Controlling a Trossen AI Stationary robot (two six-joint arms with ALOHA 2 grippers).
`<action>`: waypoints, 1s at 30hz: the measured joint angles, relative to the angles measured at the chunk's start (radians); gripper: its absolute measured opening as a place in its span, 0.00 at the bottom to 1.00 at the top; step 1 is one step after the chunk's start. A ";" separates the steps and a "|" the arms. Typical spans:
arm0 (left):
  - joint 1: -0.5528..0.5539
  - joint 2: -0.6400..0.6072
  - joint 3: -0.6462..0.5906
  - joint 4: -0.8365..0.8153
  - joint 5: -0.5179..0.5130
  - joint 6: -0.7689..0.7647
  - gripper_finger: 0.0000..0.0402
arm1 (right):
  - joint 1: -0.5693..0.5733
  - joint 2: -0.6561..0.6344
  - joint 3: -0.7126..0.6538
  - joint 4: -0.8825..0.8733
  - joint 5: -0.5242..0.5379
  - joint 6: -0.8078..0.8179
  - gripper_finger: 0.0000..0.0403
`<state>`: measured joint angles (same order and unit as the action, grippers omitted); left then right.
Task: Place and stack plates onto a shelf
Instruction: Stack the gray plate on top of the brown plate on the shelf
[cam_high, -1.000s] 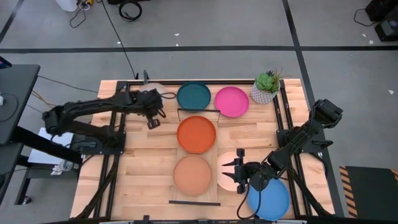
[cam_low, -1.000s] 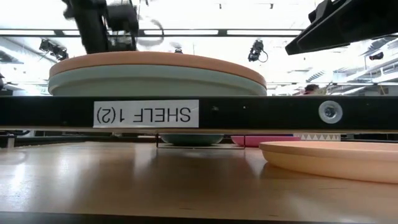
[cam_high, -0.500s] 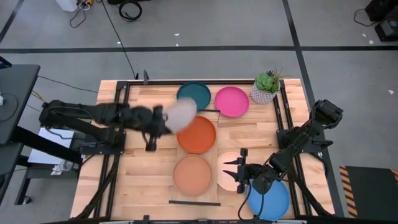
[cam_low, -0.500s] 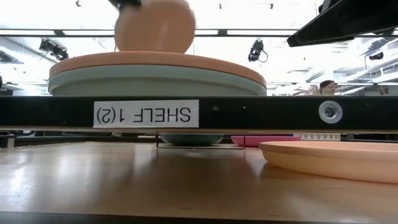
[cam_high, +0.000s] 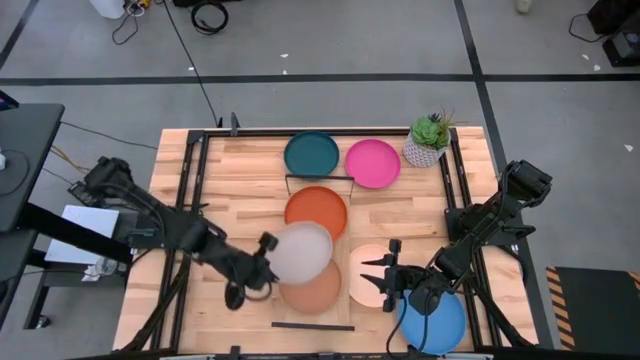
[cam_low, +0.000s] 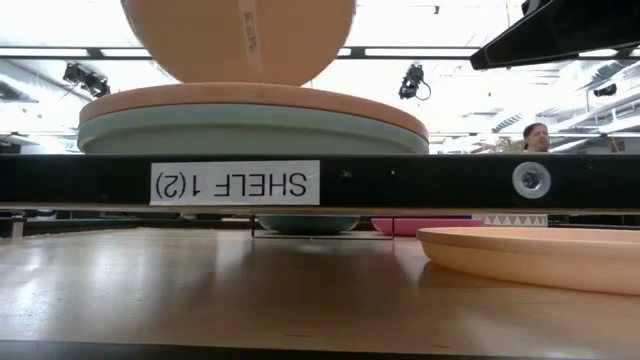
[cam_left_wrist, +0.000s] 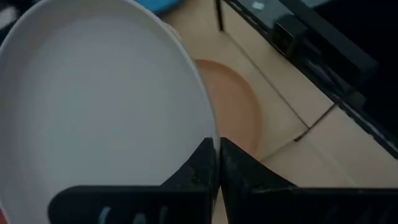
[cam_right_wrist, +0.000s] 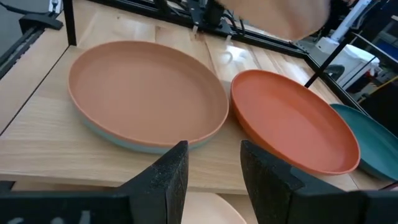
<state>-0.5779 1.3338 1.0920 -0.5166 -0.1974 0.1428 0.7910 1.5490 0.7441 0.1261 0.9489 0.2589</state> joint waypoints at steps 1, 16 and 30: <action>-0.012 0.022 0.000 0.009 0.003 0.002 0.04 | 0.000 0.000 0.000 0.001 0.000 0.000 0.38; -0.089 0.210 0.000 0.156 0.063 0.052 0.04 | 0.000 0.000 0.000 0.008 0.000 -0.002 0.38; -0.087 0.291 0.000 0.169 0.015 0.052 0.20 | 0.000 0.000 0.000 0.007 -0.030 -0.007 0.38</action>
<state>-0.6647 1.6253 1.0920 -0.3478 -0.1824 0.1951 0.7910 1.5490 0.7441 0.1333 0.9194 0.2516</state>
